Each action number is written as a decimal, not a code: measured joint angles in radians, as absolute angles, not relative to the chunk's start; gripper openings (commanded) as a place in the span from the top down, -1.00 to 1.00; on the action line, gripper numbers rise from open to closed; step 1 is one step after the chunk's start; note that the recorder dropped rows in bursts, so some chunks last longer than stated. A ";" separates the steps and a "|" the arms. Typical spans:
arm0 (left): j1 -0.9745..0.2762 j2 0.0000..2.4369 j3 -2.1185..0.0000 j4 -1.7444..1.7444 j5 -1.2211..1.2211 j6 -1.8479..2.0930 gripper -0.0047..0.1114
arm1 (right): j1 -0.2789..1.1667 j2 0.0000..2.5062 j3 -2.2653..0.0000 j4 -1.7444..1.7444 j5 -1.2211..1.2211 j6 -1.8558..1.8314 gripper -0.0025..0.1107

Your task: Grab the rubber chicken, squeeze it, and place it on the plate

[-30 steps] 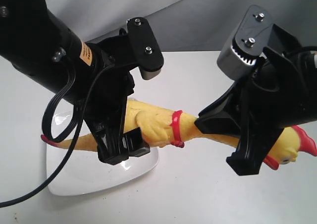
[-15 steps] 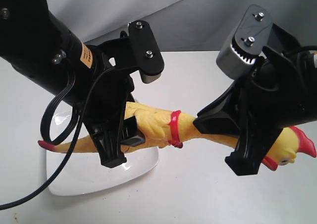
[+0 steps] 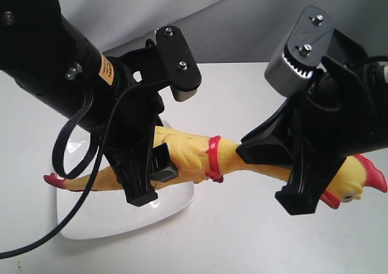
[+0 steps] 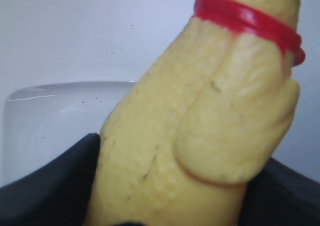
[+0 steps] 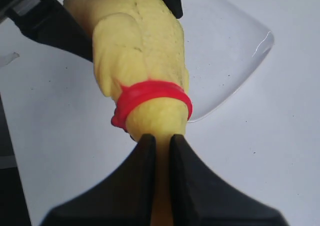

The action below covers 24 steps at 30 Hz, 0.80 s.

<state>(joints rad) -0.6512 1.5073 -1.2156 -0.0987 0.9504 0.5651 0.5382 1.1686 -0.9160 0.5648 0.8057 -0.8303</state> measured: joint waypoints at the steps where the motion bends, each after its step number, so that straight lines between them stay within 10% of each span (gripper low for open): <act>1: -0.651 1.507 -1.216 -0.099 0.953 0.565 0.89 | 0.538 1.169 -0.916 0.566 0.806 -0.830 0.96; 9: -0.651 1.507 -1.216 -0.101 0.957 0.565 0.83 | 0.538 1.169 -0.916 0.569 0.804 -0.830 0.96; 12: -0.651 1.507 -1.216 -0.089 0.957 0.565 0.03 | 0.538 1.169 -0.916 0.571 0.804 -0.830 0.96; 13: -0.651 1.507 -1.216 -0.089 0.955 0.565 -0.55 | 0.538 1.169 -0.916 0.571 0.804 -0.830 0.96; 15: -0.651 1.507 -1.216 -0.079 0.955 0.563 -0.87 | 0.538 1.169 -0.916 0.571 0.802 -0.830 0.96; 19: -0.651 1.507 -1.216 -0.048 0.961 0.552 -0.62 | 0.538 1.169 -0.916 0.571 0.805 -0.830 0.96; 23: -0.651 1.507 -1.216 -0.047 0.963 0.537 0.94 | 0.538 1.169 -0.916 0.571 0.806 -0.830 0.96; 24: -0.651 1.507 -1.216 -0.047 0.965 0.538 0.89 | 0.538 1.169 -0.916 0.571 0.806 -0.830 0.96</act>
